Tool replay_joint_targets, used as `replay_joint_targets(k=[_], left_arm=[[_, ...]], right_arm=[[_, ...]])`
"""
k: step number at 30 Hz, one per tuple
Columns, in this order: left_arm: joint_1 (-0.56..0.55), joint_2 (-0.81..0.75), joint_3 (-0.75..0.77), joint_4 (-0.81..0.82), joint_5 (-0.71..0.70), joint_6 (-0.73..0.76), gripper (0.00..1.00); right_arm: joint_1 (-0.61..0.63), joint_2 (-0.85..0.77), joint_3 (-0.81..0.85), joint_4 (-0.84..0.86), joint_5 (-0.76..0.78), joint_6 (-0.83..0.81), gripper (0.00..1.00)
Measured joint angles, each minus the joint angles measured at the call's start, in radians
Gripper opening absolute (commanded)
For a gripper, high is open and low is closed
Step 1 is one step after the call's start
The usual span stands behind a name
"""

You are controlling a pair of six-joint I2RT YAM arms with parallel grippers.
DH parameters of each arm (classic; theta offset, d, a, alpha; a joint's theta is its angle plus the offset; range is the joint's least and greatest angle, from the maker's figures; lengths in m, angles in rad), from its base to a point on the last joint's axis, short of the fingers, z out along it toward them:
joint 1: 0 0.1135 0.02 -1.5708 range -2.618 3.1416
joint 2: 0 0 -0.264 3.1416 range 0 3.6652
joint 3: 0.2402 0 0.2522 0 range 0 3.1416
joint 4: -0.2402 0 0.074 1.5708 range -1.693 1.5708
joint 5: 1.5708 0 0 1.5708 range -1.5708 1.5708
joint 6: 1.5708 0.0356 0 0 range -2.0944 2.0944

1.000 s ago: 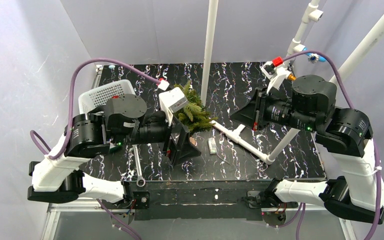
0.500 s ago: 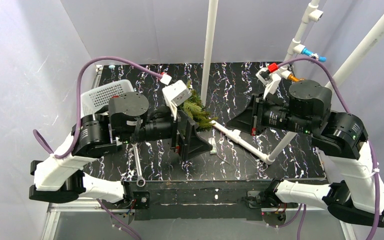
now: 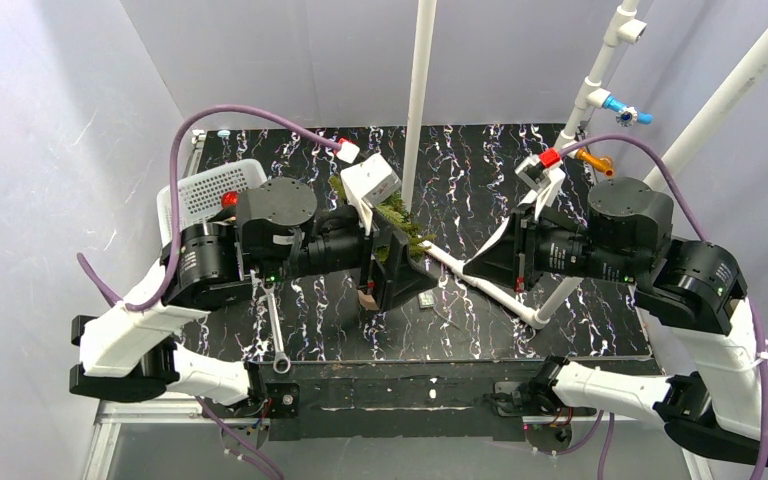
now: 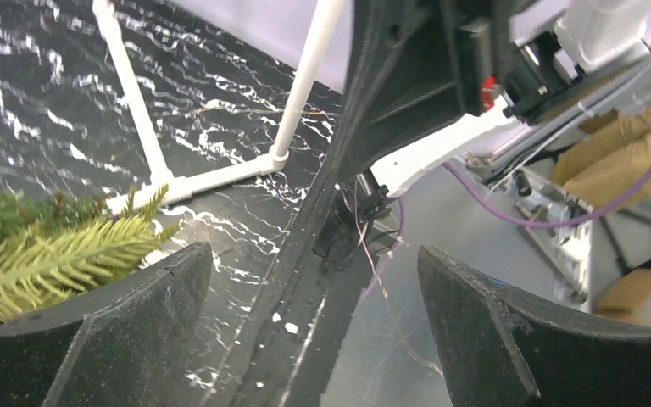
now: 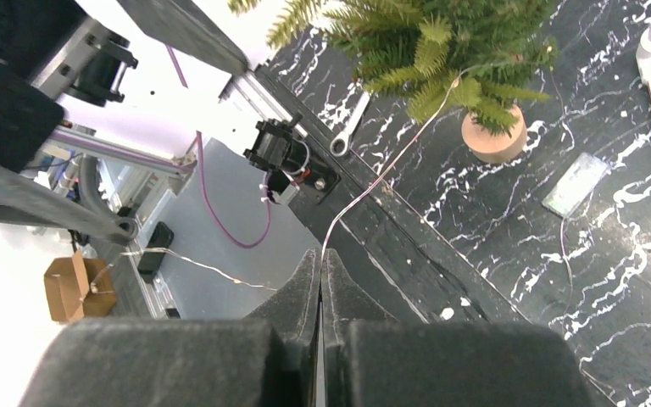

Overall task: Decorate the small christmas tree
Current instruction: Pick up the decoration item from the center of the board.

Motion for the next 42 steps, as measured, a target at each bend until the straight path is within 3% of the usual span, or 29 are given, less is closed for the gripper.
replay_joint_targets(k=[4, 7, 12, 17, 34, 38, 42], left_arm=[[0.000, -0.003, 0.014, 0.013, 0.088, 0.206, 0.95], [0.000, -0.060, -0.105, 0.081, 0.141, 0.388, 0.94], [0.000, -0.089, -0.217, 0.116, 0.213, 0.685, 0.82], [0.000, -0.045, -0.221, 0.154, 0.251, 0.853, 0.80], [0.059, 0.079, -0.233, 0.365, 0.186, 0.948, 0.72], [0.108, 0.091, -0.234, 0.375, 0.199, 0.919, 0.61], [0.150, 0.091, -0.234, 0.376, 0.227, 0.871, 0.41]], right_arm=[[0.000, -0.015, -0.014, -0.035, 0.000, -0.010, 0.01], [0.000, -0.023, -0.025, -0.040, 0.000, -0.010, 0.01], [0.000, -0.034, -0.039, -0.039, -0.008, -0.008, 0.01], [0.000, -0.034, -0.039, -0.036, -0.023, -0.007, 0.01], [0.001, -0.015, -0.039, -0.032, -0.056, -0.002, 0.01], [0.001, -0.014, -0.039, -0.031, -0.061, -0.002, 0.01], [0.002, -0.015, -0.039, -0.027, -0.063, -0.002, 0.01]])
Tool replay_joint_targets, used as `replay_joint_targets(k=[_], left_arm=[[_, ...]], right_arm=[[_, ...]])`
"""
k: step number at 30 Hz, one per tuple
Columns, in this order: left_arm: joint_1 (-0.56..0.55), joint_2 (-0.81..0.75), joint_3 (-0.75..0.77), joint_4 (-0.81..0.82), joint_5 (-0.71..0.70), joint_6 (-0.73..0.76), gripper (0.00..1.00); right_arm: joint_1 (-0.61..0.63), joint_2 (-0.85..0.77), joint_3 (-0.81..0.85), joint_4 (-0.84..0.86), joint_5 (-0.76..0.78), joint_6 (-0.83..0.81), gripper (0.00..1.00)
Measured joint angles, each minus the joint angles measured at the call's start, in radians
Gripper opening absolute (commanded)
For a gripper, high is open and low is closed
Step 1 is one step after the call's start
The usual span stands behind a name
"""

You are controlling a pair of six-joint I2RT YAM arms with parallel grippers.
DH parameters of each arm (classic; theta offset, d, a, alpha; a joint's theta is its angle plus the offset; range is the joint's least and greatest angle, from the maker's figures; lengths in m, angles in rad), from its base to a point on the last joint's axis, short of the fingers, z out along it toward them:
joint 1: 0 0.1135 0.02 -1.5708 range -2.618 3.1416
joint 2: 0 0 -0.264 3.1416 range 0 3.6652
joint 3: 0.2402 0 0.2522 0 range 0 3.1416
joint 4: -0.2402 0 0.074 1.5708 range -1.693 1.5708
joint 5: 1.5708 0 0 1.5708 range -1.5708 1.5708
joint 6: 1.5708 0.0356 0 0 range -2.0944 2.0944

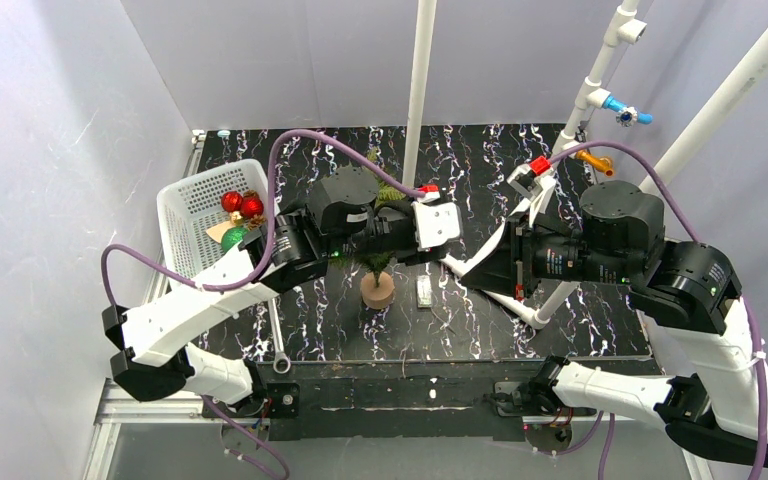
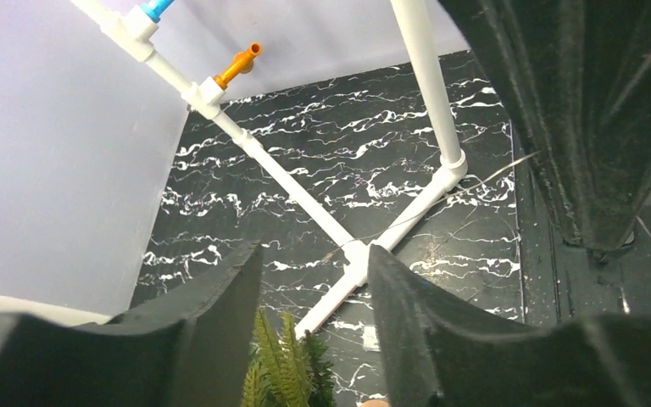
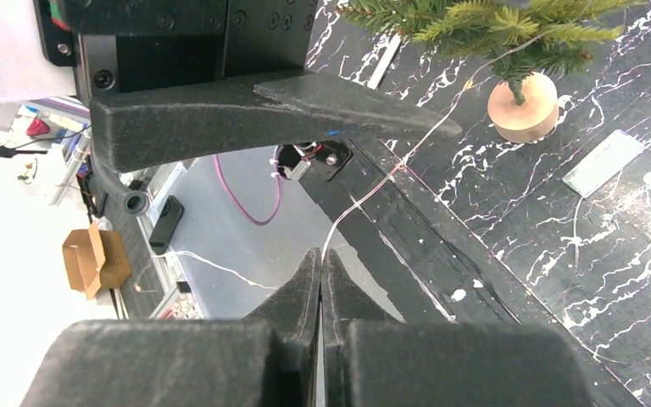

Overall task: Decorate the small christmas tree
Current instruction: Pick up the decoration item from the center of the board.

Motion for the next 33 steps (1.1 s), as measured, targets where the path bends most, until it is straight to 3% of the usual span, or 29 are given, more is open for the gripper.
replay_joint_targets(k=[3, 7, 15, 18, 21, 26, 31, 33], left_arm=[[0.002, 0.000, -0.002, 0.002, 0.022, -0.029, 0.41], [0.001, -0.013, -0.037, 0.019, 0.048, -0.064, 0.48], [0.001, -0.039, -0.077, 0.028, 0.098, -0.140, 0.47], [0.001, -0.042, -0.079, 0.040, 0.108, -0.169, 0.38], [0.001, -0.042, -0.079, 0.056, 0.121, -0.204, 0.20], [0.001, -0.037, -0.079, 0.069, 0.124, -0.241, 0.00], [0.000, -0.033, -0.079, 0.084, 0.124, -0.273, 0.00], [-0.002, -0.033, -0.079, 0.089, 0.123, -0.284, 0.00]], right_arm=[[0.000, -0.001, 0.000, 0.002, 0.000, 0.000, 0.01], [0.000, -0.002, -0.001, 0.003, 0.000, 0.000, 0.01], [0.000, -0.003, -0.011, 0.003, 0.001, 0.000, 0.01], [0.000, -0.003, -0.011, 0.003, 0.001, -0.001, 0.01], [0.000, -0.003, -0.011, 0.003, 0.001, -0.001, 0.01], [0.000, -0.008, -0.012, 0.003, 0.001, -0.001, 0.01], [0.000, -0.022, -0.013, 0.003, 0.003, -0.001, 0.01], [0.000, -0.030, -0.013, 0.003, 0.008, -0.001, 0.32]])
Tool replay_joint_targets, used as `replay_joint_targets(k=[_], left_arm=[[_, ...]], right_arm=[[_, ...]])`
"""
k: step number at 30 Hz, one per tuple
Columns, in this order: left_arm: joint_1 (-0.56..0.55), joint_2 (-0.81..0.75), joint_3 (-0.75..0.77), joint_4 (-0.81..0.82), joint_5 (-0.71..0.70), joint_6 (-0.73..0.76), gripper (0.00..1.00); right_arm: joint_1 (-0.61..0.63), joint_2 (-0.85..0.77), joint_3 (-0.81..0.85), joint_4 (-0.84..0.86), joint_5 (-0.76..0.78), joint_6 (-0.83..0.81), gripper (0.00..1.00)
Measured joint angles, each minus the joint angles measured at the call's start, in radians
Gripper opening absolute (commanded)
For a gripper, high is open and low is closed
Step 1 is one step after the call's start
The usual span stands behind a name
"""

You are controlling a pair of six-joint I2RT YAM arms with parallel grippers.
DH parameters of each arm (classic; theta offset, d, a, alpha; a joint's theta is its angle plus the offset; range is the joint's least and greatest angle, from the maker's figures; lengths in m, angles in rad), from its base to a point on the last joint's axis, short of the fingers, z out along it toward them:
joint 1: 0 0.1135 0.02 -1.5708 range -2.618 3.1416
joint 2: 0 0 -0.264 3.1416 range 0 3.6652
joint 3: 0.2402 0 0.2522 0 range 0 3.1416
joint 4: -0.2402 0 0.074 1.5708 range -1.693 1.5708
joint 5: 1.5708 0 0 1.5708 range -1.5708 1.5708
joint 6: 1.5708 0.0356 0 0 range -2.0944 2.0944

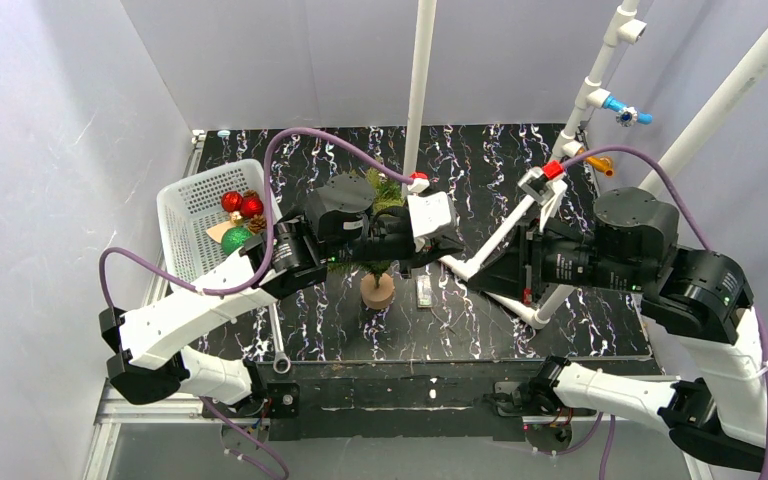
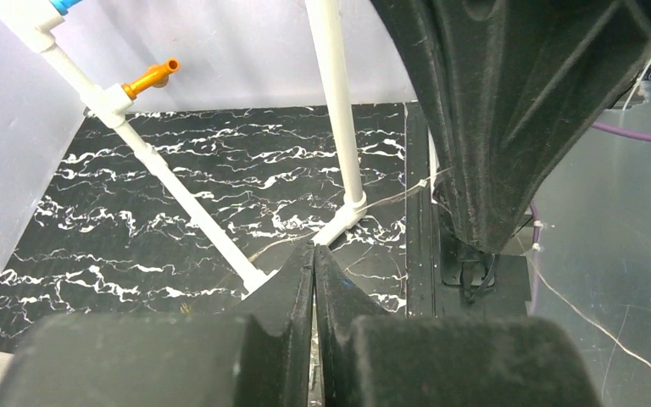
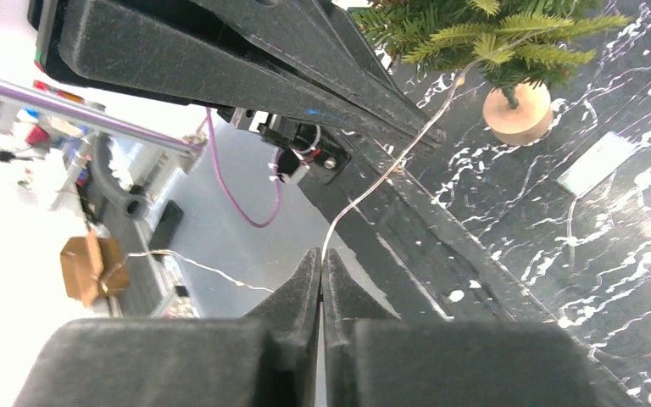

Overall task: Decorate the small christmas tree
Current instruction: Pick up the decoration item from the center of the board.

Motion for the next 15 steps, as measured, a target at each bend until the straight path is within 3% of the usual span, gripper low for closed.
replay_joint_targets(k=[2, 4, 6, 11, 15], left_arm=[[-0.003, 0.000, 0.000, 0.013, -0.002, -0.013, 0.00], [-0.007, 0.000, 0.000, 0.026, -0.005, -0.027, 0.00], [-0.013, 0.000, 0.001, 0.038, -0.012, -0.045, 0.00], [-0.020, 0.000, 0.006, 0.074, -0.026, -0.093, 0.00], [-0.021, 0.000, 0.007, 0.081, -0.032, -0.106, 0.00]], right_arm=[[0.000, -0.006, 0.000, -0.002, 0.010, -0.003, 0.57], [0.000, -0.012, 0.000, -0.008, 0.026, 0.001, 0.70], [0.000, -0.018, 0.003, -0.019, 0.047, -0.001, 0.71], [0.000, -0.029, 0.010, -0.041, 0.089, -0.004, 0.56], [0.000, -0.055, 0.008, -0.037, 0.097, 0.000, 0.66]])
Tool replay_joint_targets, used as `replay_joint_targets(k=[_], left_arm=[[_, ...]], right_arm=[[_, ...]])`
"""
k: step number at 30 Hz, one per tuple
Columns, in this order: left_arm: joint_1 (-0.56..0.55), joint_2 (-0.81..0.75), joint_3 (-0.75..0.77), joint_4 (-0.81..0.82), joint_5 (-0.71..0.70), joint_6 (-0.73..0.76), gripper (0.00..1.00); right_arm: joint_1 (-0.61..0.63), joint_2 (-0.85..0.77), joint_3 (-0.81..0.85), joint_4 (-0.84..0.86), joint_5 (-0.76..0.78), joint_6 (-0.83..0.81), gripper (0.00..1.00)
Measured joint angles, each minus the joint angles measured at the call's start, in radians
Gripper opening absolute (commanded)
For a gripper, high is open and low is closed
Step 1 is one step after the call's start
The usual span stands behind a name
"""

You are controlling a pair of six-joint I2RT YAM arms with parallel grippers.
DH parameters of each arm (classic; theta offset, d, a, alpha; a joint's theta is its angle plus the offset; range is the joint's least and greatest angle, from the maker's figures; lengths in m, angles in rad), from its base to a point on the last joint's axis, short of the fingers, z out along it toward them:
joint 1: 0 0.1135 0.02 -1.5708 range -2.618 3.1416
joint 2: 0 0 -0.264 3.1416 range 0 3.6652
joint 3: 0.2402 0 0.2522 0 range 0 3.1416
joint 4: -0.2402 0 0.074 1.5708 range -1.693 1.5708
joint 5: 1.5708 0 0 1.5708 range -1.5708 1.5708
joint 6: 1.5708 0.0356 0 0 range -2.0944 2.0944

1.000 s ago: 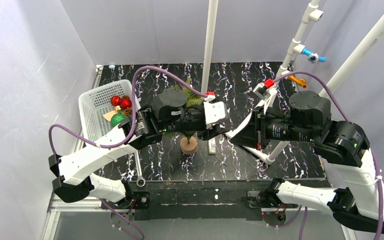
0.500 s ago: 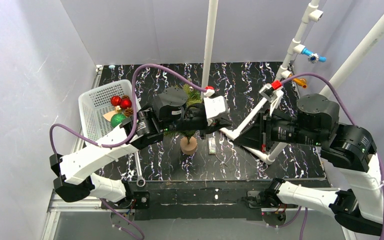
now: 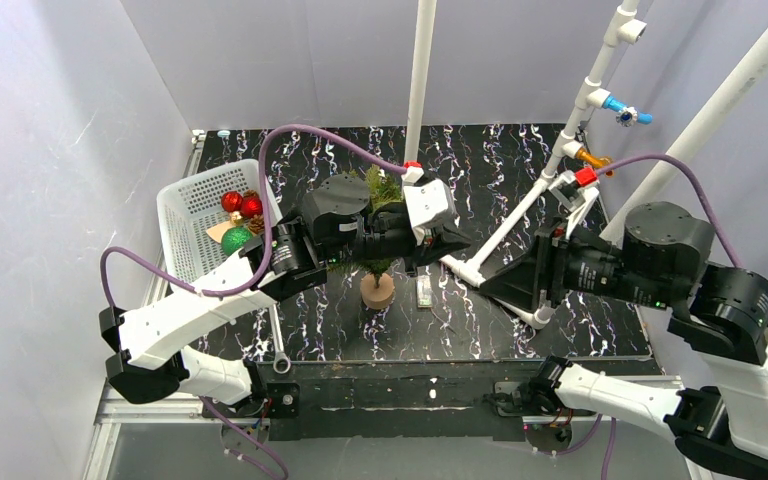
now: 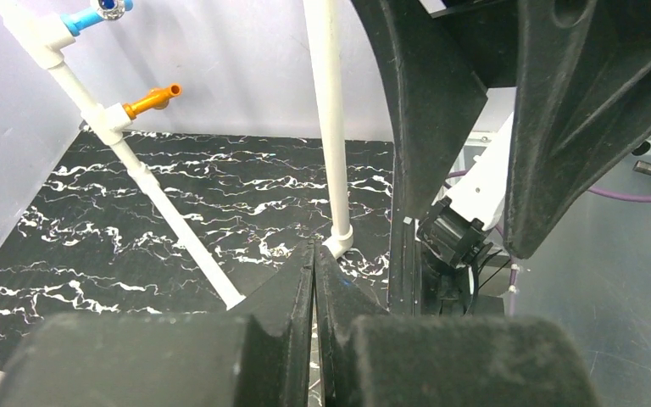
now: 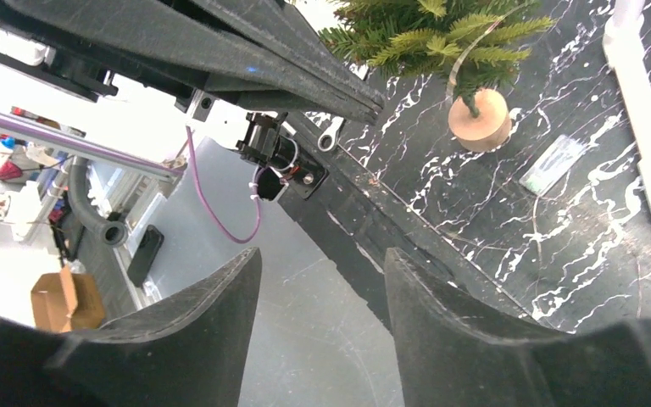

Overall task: Decorate the small christmas tree
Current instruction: Pick up the decoration item from the center of the board.

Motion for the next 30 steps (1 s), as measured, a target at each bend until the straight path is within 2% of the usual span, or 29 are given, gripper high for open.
replay_joint_targets(k=[14, 22, 25, 27, 28, 30], left_arm=[[-0.018, -0.035, 0.016, -0.045, -0.038, -0.108, 0.00], [-0.023, -0.199, 0.012, -0.093, -0.101, -0.195, 0.00], [-0.024, -0.268, -0.013, -0.123, -0.145, -0.209, 0.01], [-0.024, -0.313, -0.041, -0.146, -0.179, -0.215, 0.02], [-0.024, -0.340, -0.065, -0.155, -0.202, -0.219, 0.03], [-0.024, -0.372, -0.102, -0.174, -0.233, -0.227, 0.06]], right_arm=[[0.000, 0.021, -0.068, 0.009, 0.152, 0.029, 0.73], [0.000, 0.117, -0.176, 0.101, 0.234, 0.030, 0.74], [0.001, 0.145, -0.210, 0.134, 0.267, 0.026, 0.71], [0.001, 0.156, -0.237, 0.153, 0.277, 0.021, 0.64], [0.001, 0.159, -0.246, 0.160, 0.282, 0.020, 0.54], [0.001, 0.163, -0.258, 0.175, 0.289, 0.010, 0.12]])
